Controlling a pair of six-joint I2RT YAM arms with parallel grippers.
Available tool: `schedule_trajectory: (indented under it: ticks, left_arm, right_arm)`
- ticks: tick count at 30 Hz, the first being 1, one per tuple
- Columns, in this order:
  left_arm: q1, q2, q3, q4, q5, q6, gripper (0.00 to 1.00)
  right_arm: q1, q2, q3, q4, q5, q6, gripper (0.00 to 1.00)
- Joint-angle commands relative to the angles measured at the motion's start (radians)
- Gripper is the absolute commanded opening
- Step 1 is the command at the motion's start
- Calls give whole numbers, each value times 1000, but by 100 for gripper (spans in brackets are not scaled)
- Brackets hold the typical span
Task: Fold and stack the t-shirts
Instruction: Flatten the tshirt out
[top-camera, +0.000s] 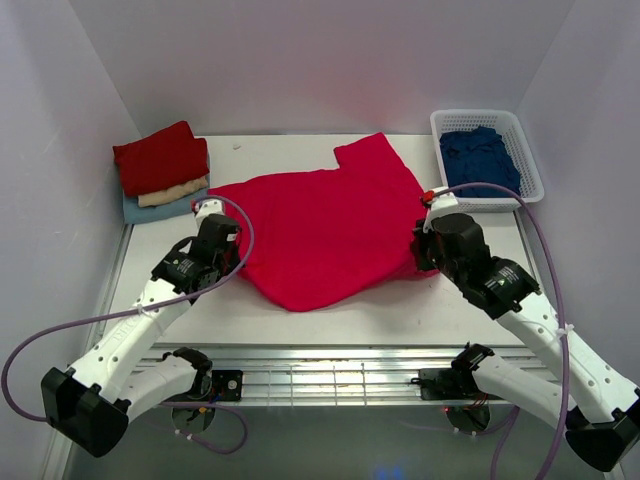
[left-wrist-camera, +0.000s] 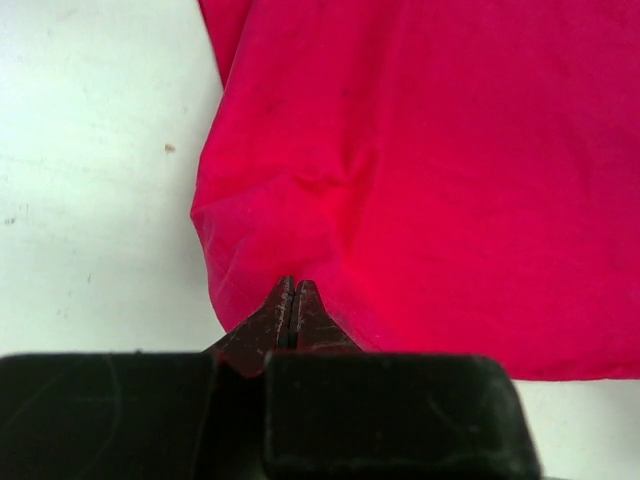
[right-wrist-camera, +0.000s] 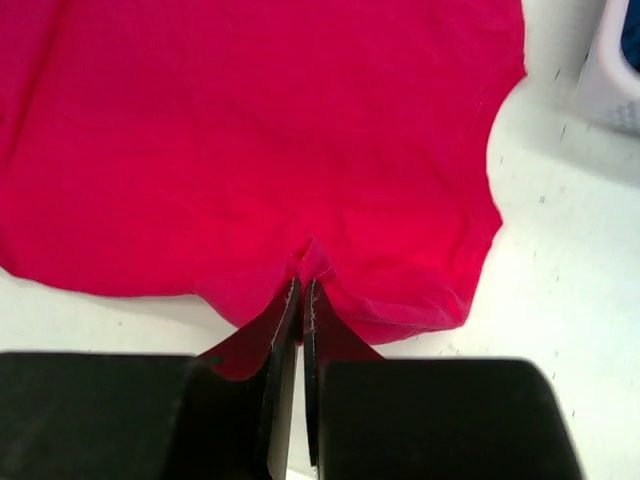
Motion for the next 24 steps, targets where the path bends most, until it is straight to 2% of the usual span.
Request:
schedule_trajectory:
  ticks: [1, 4, 5, 6, 7, 8, 9, 10, 12, 13, 15, 16, 18, 19, 22, 24]
  left_arm:
    - [-22, 18, 37, -133, 30, -59, 0]
    - [-25, 41, 65, -176, 34, -70, 0]
    - [-25, 46, 74, -192, 41, -67, 8]
    - [-25, 53, 88, -211, 48, -68, 27]
    - [-29, 50, 100, -253, 51, -70, 35]
    - [-32, 46, 129, -276, 51, -73, 49]
    - [-35, 29, 147, -303, 32, -87, 74]
    - [-44, 15, 166, -352, 13, -97, 76]
    - [-46, -35, 232, -383, -25, -117, 76]
    - [-46, -51, 256, -399, -62, -121, 74]
    - [-46, -77, 315, -393, -94, -142, 73]
    - [-46, -100, 318, -329, -111, -136, 66]
    - [-46, -115, 263, -217, -96, -110, 57]
    - [-46, -109, 235, -92, -79, -86, 46]
    - [-46, -34, 152, 99, -1, -50, 41]
    - [-46, 100, 149, 152, 7, -35, 22]
  right_arm:
    - [24, -12, 36, -219, 8, 92, 8]
    - [34, -26, 7, -283, -31, 112, 8]
    - [37, -29, -10, -296, -44, 121, 10]
    - [40, -33, -15, -308, -72, 132, 20]
    - [48, -48, -18, -322, -74, 144, 26]
    - [50, -61, -19, -340, -69, 159, 35]
    - [51, -75, -18, -343, -72, 170, 42]
    - [53, -101, -12, -346, -77, 170, 47]
    - [51, -133, 20, -343, -78, 167, 60]
    - [51, -142, 33, -337, -81, 158, 62]
    - [53, -153, 53, -304, -74, 147, 72]
    - [53, -150, 54, -287, -68, 135, 73]
    - [53, -116, 50, -221, -36, 130, 73]
    - [51, -98, 39, -196, -26, 124, 73]
    - [53, -7, 16, -69, 18, 121, 71]
    - [51, 78, 17, 23, 58, 110, 60]
